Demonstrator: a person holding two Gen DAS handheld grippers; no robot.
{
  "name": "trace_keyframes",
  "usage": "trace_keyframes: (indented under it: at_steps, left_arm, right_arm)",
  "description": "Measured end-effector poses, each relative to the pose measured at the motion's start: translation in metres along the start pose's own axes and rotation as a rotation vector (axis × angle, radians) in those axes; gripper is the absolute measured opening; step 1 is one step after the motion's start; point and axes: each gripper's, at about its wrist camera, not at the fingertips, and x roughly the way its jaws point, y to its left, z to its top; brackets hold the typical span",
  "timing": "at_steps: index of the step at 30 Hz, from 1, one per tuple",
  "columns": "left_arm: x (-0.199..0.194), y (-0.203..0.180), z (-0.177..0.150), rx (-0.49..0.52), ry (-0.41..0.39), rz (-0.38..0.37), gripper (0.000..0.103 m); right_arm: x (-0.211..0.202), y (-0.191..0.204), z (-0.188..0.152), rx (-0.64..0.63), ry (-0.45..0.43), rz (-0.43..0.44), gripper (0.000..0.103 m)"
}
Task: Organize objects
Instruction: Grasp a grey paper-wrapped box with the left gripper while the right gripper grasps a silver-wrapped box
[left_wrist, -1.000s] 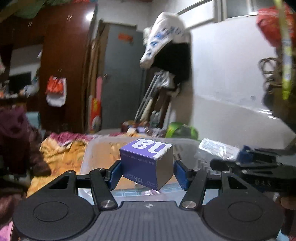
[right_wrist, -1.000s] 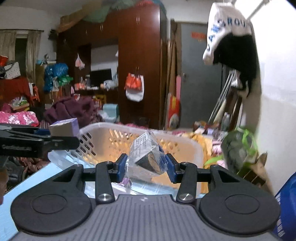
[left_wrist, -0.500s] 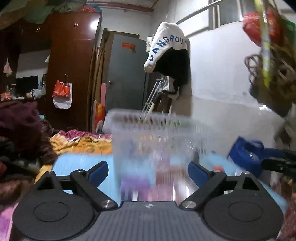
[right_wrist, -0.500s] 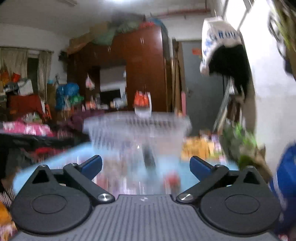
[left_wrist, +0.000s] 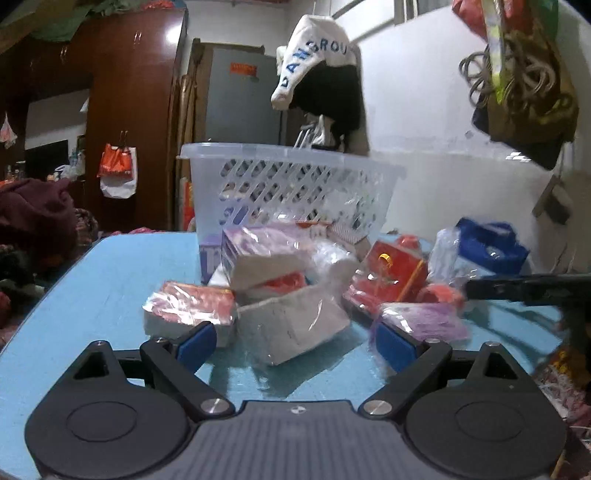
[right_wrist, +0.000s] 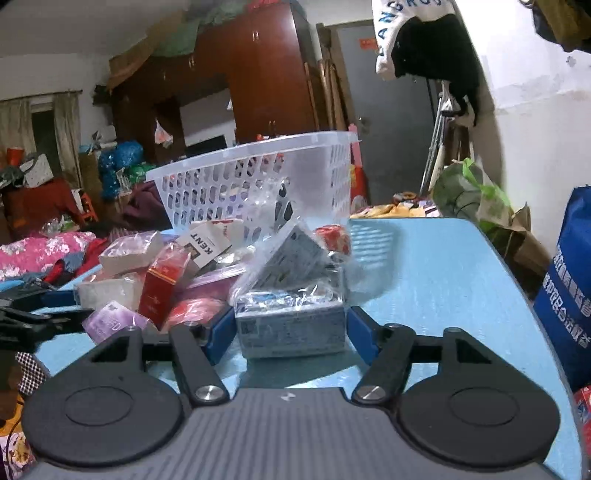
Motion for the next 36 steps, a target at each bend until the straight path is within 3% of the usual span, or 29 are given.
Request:
trace_keyframes:
  at_steps: [7,11,13,14,15,22,25,30,36]
  left_arm:
    - [0.016,0.005,0.003,-0.044,0.02,0.032,0.095]
    - [0.017,-0.003,0.0,-0.034,0.02,0.043,0.095]
    - [0.017,-0.006,-0.002,-0.016,0.016,0.044,0.089]
    - [0.016,-0.008,-0.003,-0.001,0.009,0.048,0.074]
    - [0.015,-0.009,-0.005,0.013,0.003,0.049,0.073]
    - [0.004,-0.012,-0.012,0.048,-0.037,0.009,0.073]
    - [0.002,-0.011,-0.013,0.046,-0.052,0.006,0.072]
    - [-0.015,-0.006,-0.014,0.044,-0.117,0.002,0.072]
    - [-0.021,0.002,-0.013,0.035,-0.132,0.005,0.072]
  right_arm:
    - [-0.016,0.002,-0.01,0.006,-0.03,0.014,0.069]
    - [-0.013,0.005,-0.012,0.004,-0.039,0.028,0.075]
    - [-0.013,0.007,-0.013,-0.007,-0.041,0.017,0.075]
    - [-0.012,0.008,-0.014,-0.013,-0.039,0.02,0.075]
    - [-0.013,0.009,-0.015,-0.016,-0.036,0.024,0.075]
    - [-0.008,0.006,-0.016,-0.014,-0.028,0.039,0.08]
    - [-0.005,0.007,-0.019,-0.022,-0.019,0.042,0.072]
    - [-0.017,0.011,-0.018,-0.039,-0.055,0.032,0.071]
    - [-0.025,0.011,-0.017,-0.049,-0.083,0.012,0.071]
